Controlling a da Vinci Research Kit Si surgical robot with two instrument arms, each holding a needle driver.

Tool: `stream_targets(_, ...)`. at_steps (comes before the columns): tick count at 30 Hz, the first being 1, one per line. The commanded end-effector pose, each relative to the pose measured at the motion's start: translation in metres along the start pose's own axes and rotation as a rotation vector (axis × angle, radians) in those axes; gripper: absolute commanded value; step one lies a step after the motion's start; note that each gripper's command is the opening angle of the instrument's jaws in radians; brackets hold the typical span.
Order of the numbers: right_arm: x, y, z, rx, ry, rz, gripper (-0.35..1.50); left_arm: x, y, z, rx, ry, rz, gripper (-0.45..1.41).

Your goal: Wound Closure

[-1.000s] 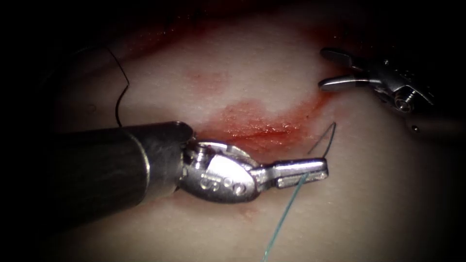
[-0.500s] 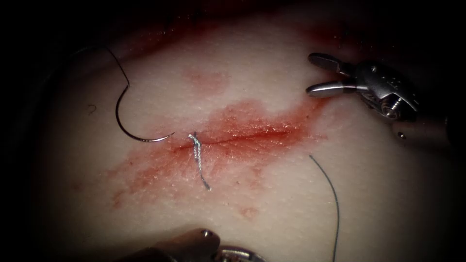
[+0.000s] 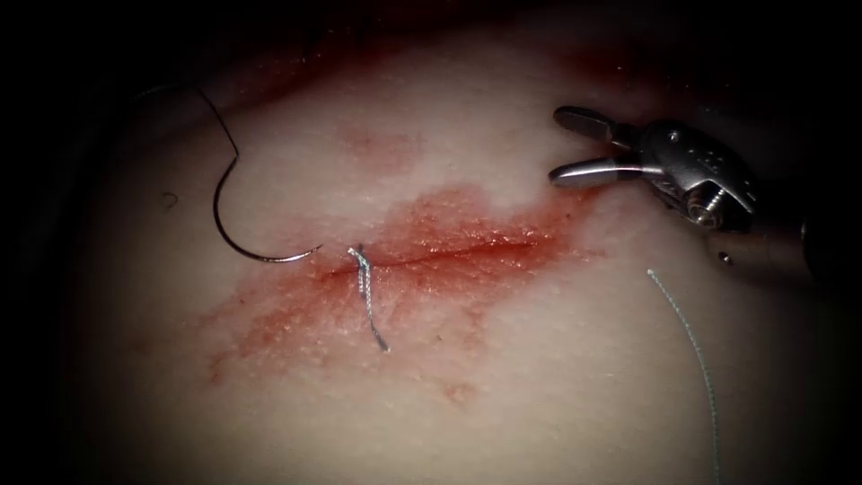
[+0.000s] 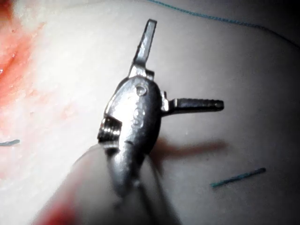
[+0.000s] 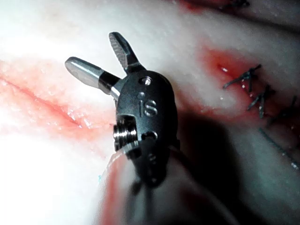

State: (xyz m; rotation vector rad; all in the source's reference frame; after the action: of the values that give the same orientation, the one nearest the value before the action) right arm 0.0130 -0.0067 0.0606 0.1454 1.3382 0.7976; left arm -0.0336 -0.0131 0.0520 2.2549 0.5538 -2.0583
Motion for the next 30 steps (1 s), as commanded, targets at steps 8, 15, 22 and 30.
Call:
stream_targets(8,-0.0009,-0.0006,0.0006,0.015,-0.077,-0.165,-0.10,0.0000,-0.0023,-0.0067,0.136,-0.059,-0.055,1.40)
stream_targets(15,-0.0006,-0.0010,0.0010,0.068,-0.091,-0.290,0.59,-0.0002,-0.0045,-0.0122,0.196,-0.092,-0.088,0.91)
stream_targets(22,-0.0007,-0.0021,0.0021,0.086,-0.091,-0.295,0.98,-0.0031,-0.0066,-0.0139,0.282,-0.242,-0.037,0.74)
stream_targets(30,-0.0008,-0.0030,0.0025,0.115,-0.097,-0.296,1.00,-0.0085,-0.0081,-0.0153,0.272,-0.519,0.031,0.72)
